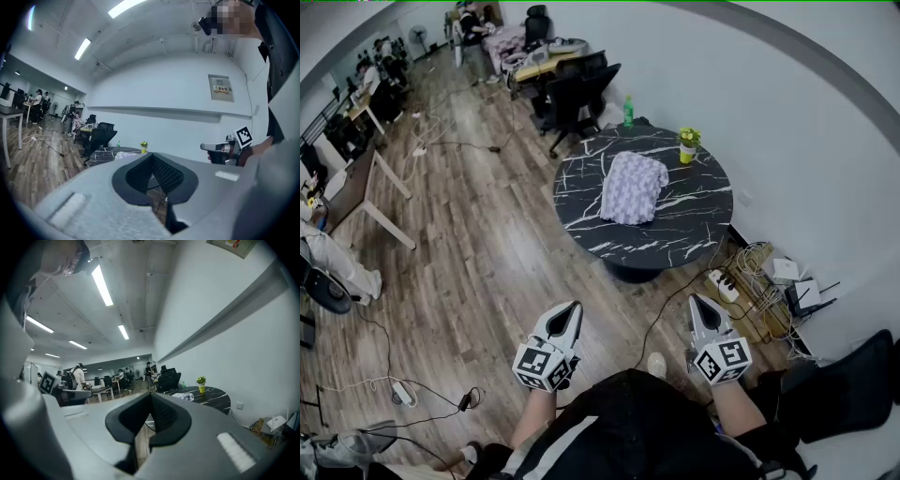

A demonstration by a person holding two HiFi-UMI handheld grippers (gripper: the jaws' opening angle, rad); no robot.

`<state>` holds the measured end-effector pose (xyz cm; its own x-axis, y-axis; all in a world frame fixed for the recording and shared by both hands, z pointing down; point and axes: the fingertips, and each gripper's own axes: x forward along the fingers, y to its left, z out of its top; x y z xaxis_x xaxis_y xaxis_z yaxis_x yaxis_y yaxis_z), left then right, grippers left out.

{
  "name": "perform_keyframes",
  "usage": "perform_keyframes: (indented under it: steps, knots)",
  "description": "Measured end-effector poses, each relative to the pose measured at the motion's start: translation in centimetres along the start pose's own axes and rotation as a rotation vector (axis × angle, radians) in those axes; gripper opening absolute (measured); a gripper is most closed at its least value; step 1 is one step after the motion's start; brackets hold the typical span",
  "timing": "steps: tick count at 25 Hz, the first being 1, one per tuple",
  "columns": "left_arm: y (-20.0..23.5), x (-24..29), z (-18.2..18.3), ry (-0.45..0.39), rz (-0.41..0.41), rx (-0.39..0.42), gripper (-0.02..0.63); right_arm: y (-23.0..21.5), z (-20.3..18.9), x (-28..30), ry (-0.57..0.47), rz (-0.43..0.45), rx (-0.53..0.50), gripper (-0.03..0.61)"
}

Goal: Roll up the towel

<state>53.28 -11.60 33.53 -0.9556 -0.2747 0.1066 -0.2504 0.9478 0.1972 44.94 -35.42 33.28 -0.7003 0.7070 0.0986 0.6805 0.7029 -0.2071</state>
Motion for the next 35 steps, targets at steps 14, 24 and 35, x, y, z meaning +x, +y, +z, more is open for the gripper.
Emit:
perform_keyframes:
  steps: [14,24,35]
  knots:
    - [-0.2,3.9,0.8,0.013,-0.004,0.028,0.002,-3.7,0.9,1.4,-0.025,-0.005,0.004,0.003]
    - [-0.8,8.7,2.6,-0.033,0.109,0.072,0.419,-5.9,3.8,3.9,-0.120,0.062,-0.099,0.410]
    - [-4.1,14.6,2.7,-0.033,0.186,0.052,0.417,-14.7,4.9,3.7,-0.074,0.091,-0.034,0.408]
